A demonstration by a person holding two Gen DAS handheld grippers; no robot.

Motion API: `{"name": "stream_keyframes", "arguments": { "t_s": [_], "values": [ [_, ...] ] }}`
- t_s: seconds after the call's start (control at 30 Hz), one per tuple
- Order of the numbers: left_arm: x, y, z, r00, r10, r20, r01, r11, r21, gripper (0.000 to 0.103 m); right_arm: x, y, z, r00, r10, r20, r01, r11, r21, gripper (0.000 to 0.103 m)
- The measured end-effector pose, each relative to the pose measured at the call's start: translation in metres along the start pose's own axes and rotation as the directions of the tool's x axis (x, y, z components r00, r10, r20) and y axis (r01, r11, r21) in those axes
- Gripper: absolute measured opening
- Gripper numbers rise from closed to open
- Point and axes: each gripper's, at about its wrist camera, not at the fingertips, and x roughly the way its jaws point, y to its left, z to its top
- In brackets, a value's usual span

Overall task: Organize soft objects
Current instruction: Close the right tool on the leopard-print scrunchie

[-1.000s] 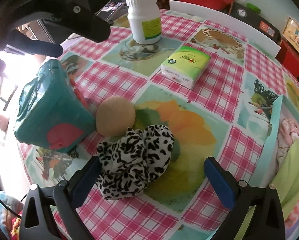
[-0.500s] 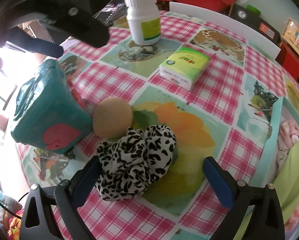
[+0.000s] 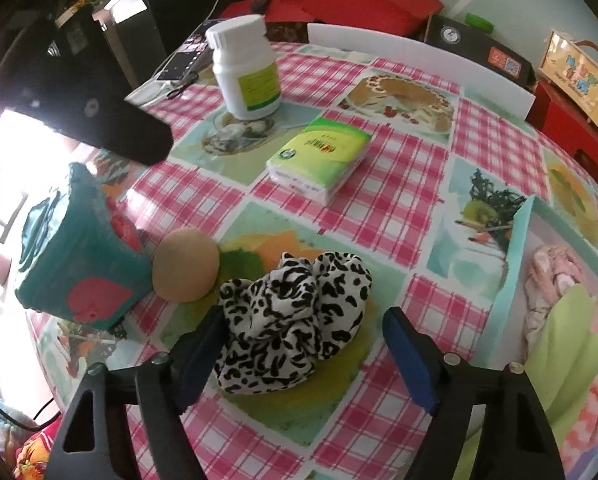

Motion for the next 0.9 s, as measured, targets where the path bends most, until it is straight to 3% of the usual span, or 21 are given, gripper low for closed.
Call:
{"name": "stream_keyframes", "arguments": {
  "t_s": [0.23, 0.53, 0.63, 0.8, 0.9],
  "values": [
    [0.014, -0.03, 0.011, 0.994, 0.048, -0.093, -0.035, 0.991, 0.13, 0.103, 0.0, -0.015, 0.004, 1.0, 0.013, 0.021, -0.013, 0.999, 0.036, 0.071],
    [0.041, -0.061, 0.015, 0.964, 0.149, -0.219, -0.083, 0.955, 0.285, 0.101, -0.003, -0.036, 0.006, 0.999, 0.017, 0.035, -0.02, 0.995, 0.102, 0.061],
    [0.048, -0.066, 0.013, 0.951, 0.184, -0.25, -0.097, 0.941, 0.325, 0.092, -0.003, -0.041, 0.006, 0.999, 0.018, 0.038, -0.023, 0.993, 0.116, 0.057],
    [0.061, -0.076, 0.006, 0.934, 0.215, -0.284, -0.1, 0.923, 0.372, 0.087, -0.005, -0.046, 0.005, 0.999, 0.019, 0.04, -0.024, 0.991, 0.13, 0.055],
    [0.068, -0.081, -0.001, 0.926, 0.22, -0.308, -0.093, 0.921, 0.378, 0.074, -0.006, -0.048, 0.005, 0.999, 0.016, 0.04, -0.022, 0.991, 0.133, 0.052]
  ]
}}
